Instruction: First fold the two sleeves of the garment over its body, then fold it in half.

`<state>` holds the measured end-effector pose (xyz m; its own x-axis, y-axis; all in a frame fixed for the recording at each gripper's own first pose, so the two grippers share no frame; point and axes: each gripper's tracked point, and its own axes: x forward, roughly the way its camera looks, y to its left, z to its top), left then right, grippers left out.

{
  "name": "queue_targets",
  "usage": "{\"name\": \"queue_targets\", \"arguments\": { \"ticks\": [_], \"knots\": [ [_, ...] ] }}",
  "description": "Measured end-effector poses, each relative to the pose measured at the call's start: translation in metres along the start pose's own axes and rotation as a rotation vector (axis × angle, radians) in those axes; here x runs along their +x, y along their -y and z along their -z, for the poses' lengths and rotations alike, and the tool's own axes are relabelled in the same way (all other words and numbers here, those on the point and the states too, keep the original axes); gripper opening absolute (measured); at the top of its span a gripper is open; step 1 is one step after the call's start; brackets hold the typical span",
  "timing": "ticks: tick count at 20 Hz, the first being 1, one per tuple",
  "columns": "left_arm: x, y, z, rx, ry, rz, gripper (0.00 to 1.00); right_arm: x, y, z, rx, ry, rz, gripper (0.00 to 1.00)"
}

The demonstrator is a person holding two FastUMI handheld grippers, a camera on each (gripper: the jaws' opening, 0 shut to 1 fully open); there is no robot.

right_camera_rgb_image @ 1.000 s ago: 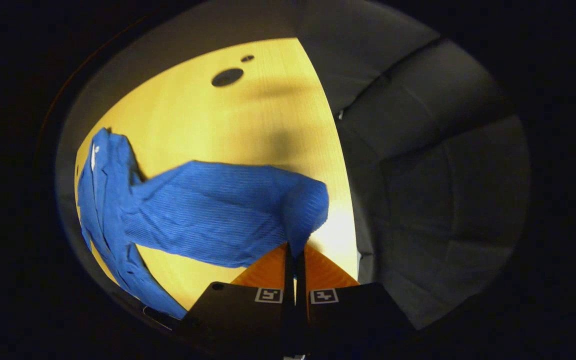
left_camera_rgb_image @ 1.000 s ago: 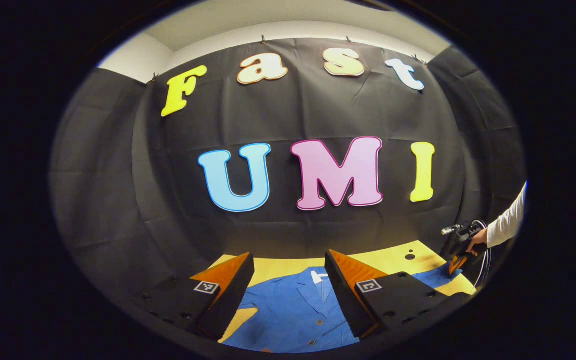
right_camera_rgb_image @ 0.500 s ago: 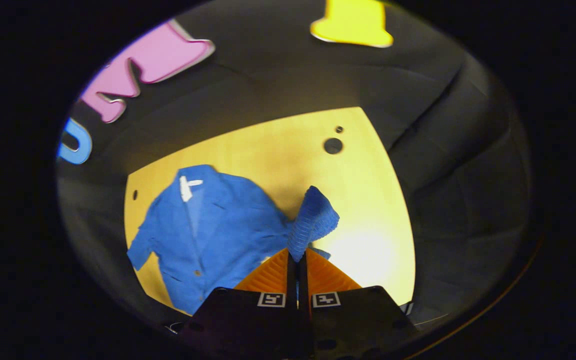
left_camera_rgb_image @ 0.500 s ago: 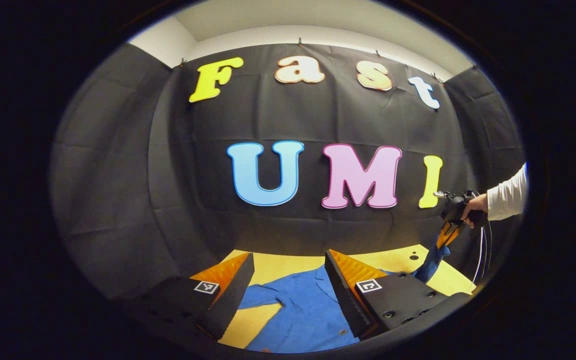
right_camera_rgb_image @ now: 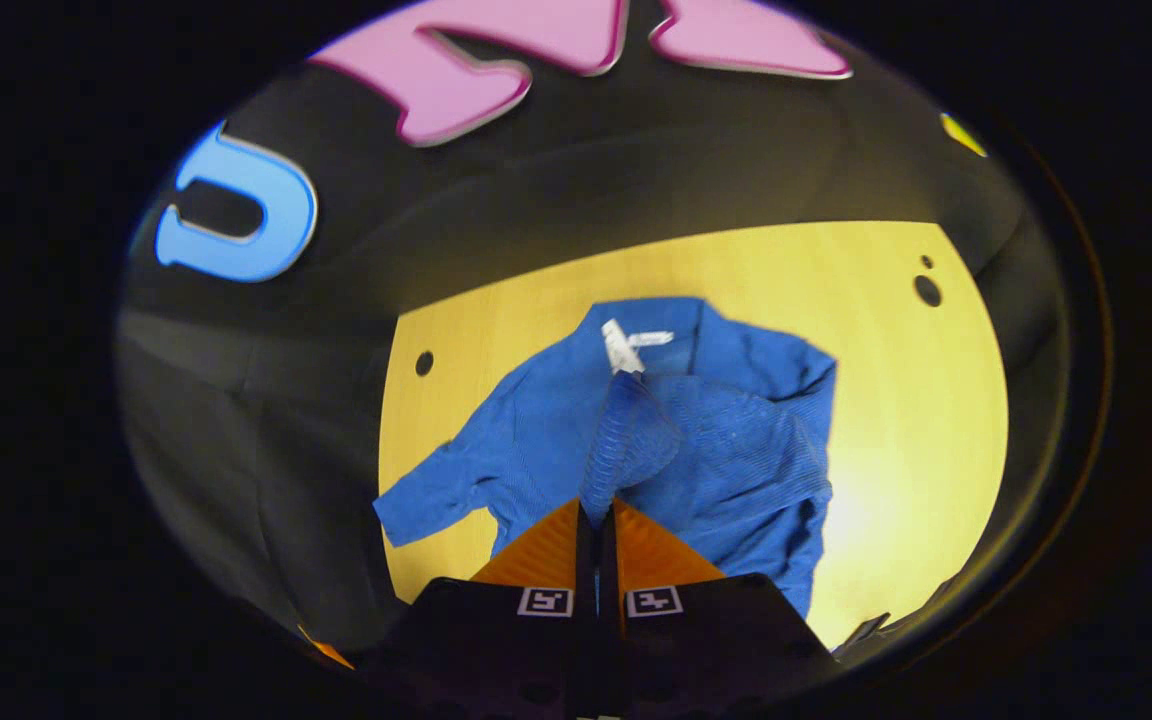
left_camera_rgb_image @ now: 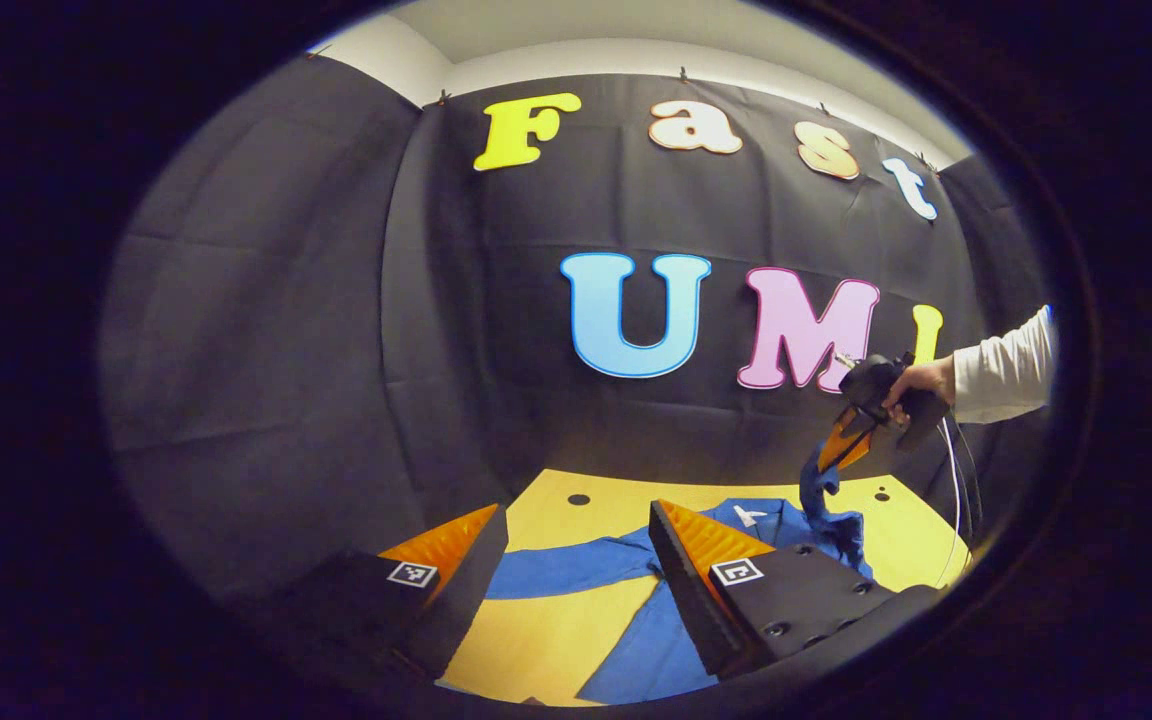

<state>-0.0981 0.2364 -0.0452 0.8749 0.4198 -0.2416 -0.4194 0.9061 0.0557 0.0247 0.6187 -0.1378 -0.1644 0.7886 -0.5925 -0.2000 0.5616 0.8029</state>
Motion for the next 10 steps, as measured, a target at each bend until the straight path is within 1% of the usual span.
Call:
{"name": "queue_targets", "arguments": {
  "ticks": [2, 4, 5, 8, 10],
  "knots": [
    [-0.008, -0.021, 0.01, -0.011, -0.022, -0.062, 0.81, 0.057, -0.024, 0.017, -0.015, -0.05, -0.021, 0.04],
    [-0.016, -0.036, 0.02, -0.019, -0.043, -0.119, 0.82, 0.097, -0.032, 0.029, -0.013, -0.088, -0.039, 0.05],
    [-0.021, -0.043, 0.025, -0.025, -0.062, -0.146, 0.82, 0.111, -0.037, 0.033, 0.009, -0.107, -0.047, 0.05],
    [-0.031, -0.052, 0.04, -0.039, -0.12, -0.218, 0.82, 0.147, -0.048, 0.035, 0.08, -0.118, -0.06, 0.05],
    [-0.032, -0.05, 0.05, -0.051, -0.145, -0.241, 0.82, 0.166, -0.067, 0.042, 0.147, -0.162, -0.118, 0.07]
  ]
}}
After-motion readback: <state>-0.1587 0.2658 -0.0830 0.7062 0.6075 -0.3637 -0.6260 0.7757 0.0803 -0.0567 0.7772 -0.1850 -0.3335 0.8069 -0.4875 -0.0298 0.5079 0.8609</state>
